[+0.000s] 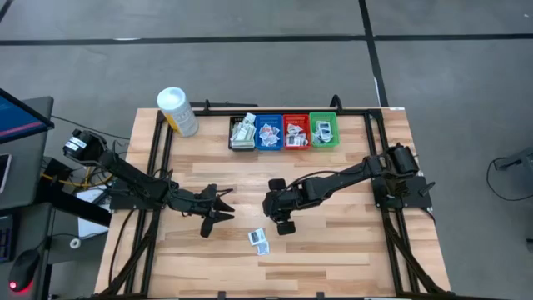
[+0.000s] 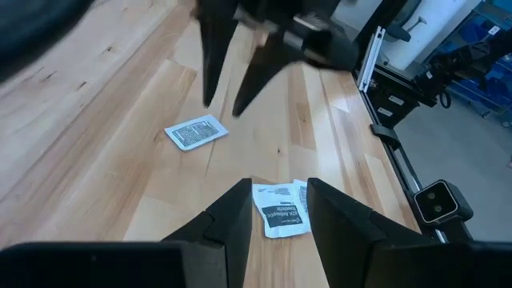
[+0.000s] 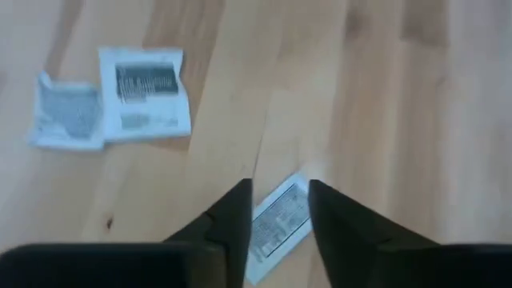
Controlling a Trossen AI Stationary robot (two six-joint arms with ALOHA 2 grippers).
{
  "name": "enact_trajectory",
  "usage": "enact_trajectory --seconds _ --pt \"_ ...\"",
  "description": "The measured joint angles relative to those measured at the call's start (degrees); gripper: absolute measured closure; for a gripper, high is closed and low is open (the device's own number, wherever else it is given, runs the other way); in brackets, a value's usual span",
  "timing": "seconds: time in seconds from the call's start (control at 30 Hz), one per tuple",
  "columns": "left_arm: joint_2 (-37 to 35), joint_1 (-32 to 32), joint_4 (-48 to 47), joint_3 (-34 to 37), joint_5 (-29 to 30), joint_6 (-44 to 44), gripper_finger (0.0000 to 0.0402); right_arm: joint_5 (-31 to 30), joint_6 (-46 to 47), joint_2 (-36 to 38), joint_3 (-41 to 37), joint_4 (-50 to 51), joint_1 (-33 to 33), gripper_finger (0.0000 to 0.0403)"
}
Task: Pick & Place First Aid Supplies
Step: Put the orange ointment pack in the blue bin
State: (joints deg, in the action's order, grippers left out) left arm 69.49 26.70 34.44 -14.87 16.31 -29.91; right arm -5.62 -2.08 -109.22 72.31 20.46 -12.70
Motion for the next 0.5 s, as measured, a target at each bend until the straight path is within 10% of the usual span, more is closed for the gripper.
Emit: enact_trajectory --seconds 0.5 --pt "0.00 0.02 0.04 0.00 -0.01 0.00 0.0280 2.47 9.44 -10.54 0.42 1.23 0.92 0.0164"
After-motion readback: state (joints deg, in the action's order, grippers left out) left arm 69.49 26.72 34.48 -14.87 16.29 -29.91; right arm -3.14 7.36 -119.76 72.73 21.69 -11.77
